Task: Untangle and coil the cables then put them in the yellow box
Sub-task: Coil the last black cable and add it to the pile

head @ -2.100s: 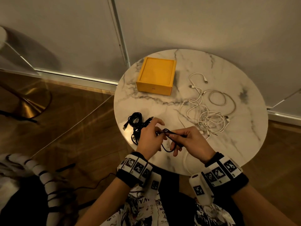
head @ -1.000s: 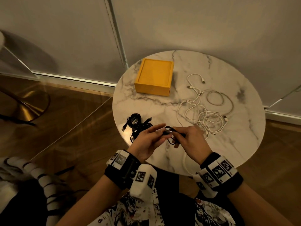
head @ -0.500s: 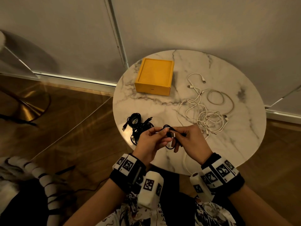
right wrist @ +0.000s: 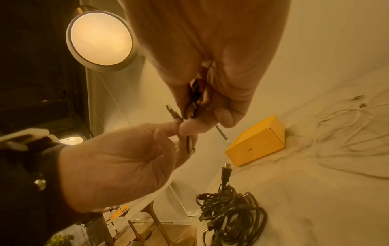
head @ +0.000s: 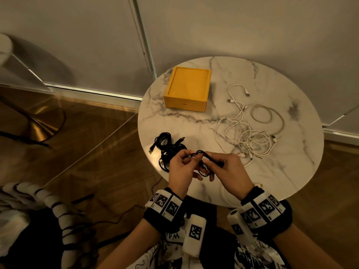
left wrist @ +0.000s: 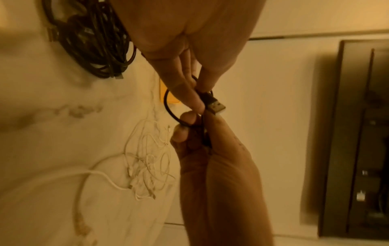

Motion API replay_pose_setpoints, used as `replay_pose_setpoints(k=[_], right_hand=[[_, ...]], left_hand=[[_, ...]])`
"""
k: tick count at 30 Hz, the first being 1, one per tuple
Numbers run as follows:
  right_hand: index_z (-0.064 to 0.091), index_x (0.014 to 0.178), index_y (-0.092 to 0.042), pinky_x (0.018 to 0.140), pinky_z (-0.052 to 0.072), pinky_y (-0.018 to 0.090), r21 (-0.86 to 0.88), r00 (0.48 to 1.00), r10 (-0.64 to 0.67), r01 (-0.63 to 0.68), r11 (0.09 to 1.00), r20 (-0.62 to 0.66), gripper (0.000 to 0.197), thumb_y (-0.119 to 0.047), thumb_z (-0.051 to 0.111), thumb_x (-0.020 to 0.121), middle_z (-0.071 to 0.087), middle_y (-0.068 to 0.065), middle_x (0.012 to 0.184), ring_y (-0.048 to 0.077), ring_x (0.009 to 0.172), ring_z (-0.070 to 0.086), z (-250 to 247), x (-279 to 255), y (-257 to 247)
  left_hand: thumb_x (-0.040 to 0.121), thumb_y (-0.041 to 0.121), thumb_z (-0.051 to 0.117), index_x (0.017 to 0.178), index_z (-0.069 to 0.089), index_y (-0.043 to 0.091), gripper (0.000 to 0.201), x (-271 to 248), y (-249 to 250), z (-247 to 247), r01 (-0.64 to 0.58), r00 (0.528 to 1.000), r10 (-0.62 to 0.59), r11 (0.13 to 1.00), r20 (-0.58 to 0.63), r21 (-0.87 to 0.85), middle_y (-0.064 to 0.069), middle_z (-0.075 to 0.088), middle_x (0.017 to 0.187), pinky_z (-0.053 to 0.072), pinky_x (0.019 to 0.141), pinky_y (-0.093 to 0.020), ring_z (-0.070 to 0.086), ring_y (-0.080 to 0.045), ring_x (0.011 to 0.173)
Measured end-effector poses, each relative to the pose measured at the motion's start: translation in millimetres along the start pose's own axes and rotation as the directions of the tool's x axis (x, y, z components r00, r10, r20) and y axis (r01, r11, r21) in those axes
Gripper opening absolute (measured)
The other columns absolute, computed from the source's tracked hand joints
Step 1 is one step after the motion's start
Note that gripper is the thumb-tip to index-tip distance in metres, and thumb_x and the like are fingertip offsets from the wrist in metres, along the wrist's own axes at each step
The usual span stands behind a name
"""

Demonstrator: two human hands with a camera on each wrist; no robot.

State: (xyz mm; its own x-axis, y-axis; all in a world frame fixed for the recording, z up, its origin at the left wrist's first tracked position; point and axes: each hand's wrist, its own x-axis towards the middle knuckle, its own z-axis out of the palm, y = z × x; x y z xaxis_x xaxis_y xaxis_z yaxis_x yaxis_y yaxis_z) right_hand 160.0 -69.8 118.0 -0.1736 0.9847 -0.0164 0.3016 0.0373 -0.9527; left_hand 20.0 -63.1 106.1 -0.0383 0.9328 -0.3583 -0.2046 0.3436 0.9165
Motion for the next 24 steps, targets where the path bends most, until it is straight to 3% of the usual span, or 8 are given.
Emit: replay_pose_setpoints(k=[5, 7, 9, 11, 13, 17, 21, 24], right_hand=[[0.074, 0.101, -0.027, 0.052, 0.046, 0.024, -0.02, 0.999, 0.048, -0.048, 0.999, -0.008, 0.026, -0.006, 0.064, 0.088, 0.063, 0.005, 0.057, 0.011, 0.046, 0.053, -4, -3, 9], [0.075, 0.096, -0.029, 0.05, 0.047, 0.028, -0.008, 0.998, 0.049, -0.05, 0.999, -0.029, 0.027, -0.005, 0.065, 0.087, 0.064, 0.005, 0.058, 0.012, 0.046, 0.053, -4, -5, 11], [0.076, 0.091, -0.026, 0.05, 0.048, 0.028, -0.017, 0.998, 0.043, -0.044, 0.999, -0.048, 0.02, -0.009, 0.067, 0.086, 0.065, 0.006, 0.058, 0.014, 0.045, 0.054, -4, -5, 12], [0.078, 0.086, -0.02, 0.052, 0.047, 0.025, -0.015, 0.996, 0.052, -0.053, 0.998, -0.066, 0.015, -0.009, 0.068, 0.085, 0.066, 0.007, 0.058, 0.015, 0.045, 0.056, -6, -4, 12], [0.077, 0.081, -0.016, 0.056, 0.048, 0.023, -0.009, 0.994, 0.073, -0.074, 0.997, -0.077, 0.016, -0.003, 0.069, 0.082, 0.067, 0.007, 0.057, 0.018, 0.046, 0.06, -7, -3, 13], [0.076, 0.079, -0.009, 0.06, 0.05, 0.026, 0.029, 0.994, 0.099, -0.098, 0.995, -0.053, 0.003, -0.01, 0.073, 0.081, 0.068, 0.008, 0.058, 0.02, 0.048, 0.063, -9, -3, 5], [0.076, 0.086, -0.006, 0.058, 0.051, 0.022, 0.055, 0.993, 0.114, -0.114, 0.992, -0.009, 0.006, -0.005, 0.071, 0.083, 0.069, 0.005, 0.058, 0.02, 0.048, 0.064, -11, -4, -1], [0.075, 0.089, -0.003, 0.056, 0.051, 0.022, 0.103, 0.99, 0.141, -0.142, 0.984, 0.025, 0.008, -0.002, 0.07, 0.083, 0.069, 0.008, 0.06, 0.019, 0.047, 0.062, -11, -4, -5]], left_hand=[[0.087, 0.017, 0.069, 0.094, 0.065, 0.017, 0.007, 4, -5, -10, -0.151, 0.988, 0.146, 0.922, 0.04, 0.356, -0.007, 0.069, 0.063, 0.044, 0.04, -0.029, 0.054, -0.021, 0.041], [0.088, 0.01, 0.068, 0.095, 0.065, 0.011, 0.008, 2, -1, -11, -0.051, 0.996, 0.031, 0.969, 0.084, 0.243, -0.008, 0.069, 0.065, 0.046, 0.042, -0.026, 0.057, -0.018, 0.045], [0.089, 0.001, 0.063, 0.099, 0.063, 0.003, 0.011, 0, 5, -12, 0.156, 0.979, -0.155, 0.988, 0.135, 0.0, -0.008, 0.069, 0.068, 0.051, 0.048, -0.023, 0.062, -0.014, 0.053], [0.09, -0.004, 0.056, 0.11, 0.06, -0.003, 0.02, 0, 8, -13, 0.32, 0.938, -0.277, 0.922, 0.207, -0.217, -0.011, 0.072, 0.079, 0.056, 0.057, -0.018, 0.07, -0.013, 0.066], [0.09, -0.006, 0.055, 0.116, 0.059, -0.005, 0.026, -1, 8, -14, 0.353, 0.927, -0.29, 0.889, 0.237, -0.293, -0.014, 0.073, 0.091, 0.057, 0.062, -0.016, 0.073, -0.015, 0.079], [0.087, -0.005, 0.06, 0.106, 0.062, 0.001, 0.02, -2, 7, -14, 0.268, 0.957, -0.229, 0.931, 0.177, -0.247, -0.01, 0.074, 0.086, 0.056, 0.06, -0.018, 0.073, -0.015, 0.076], [0.084, 0.004, 0.069, 0.092, 0.068, 0.012, 0.011, 2, 7, -19, 0.115, 0.981, -0.122, 0.992, 0.149, 0.057, -0.004, 0.068, 0.078, 0.046, 0.049, -0.022, 0.061, -0.01, 0.066], [0.083, 0.003, 0.07, 0.086, 0.065, 0.014, 0.013, 7, 6, -21, -0.03, 0.983, -0.007, 0.98, 0.183, 0.196, -0.011, 0.059, 0.088, 0.045, 0.059, -0.018, 0.055, -0.011, 0.074]])
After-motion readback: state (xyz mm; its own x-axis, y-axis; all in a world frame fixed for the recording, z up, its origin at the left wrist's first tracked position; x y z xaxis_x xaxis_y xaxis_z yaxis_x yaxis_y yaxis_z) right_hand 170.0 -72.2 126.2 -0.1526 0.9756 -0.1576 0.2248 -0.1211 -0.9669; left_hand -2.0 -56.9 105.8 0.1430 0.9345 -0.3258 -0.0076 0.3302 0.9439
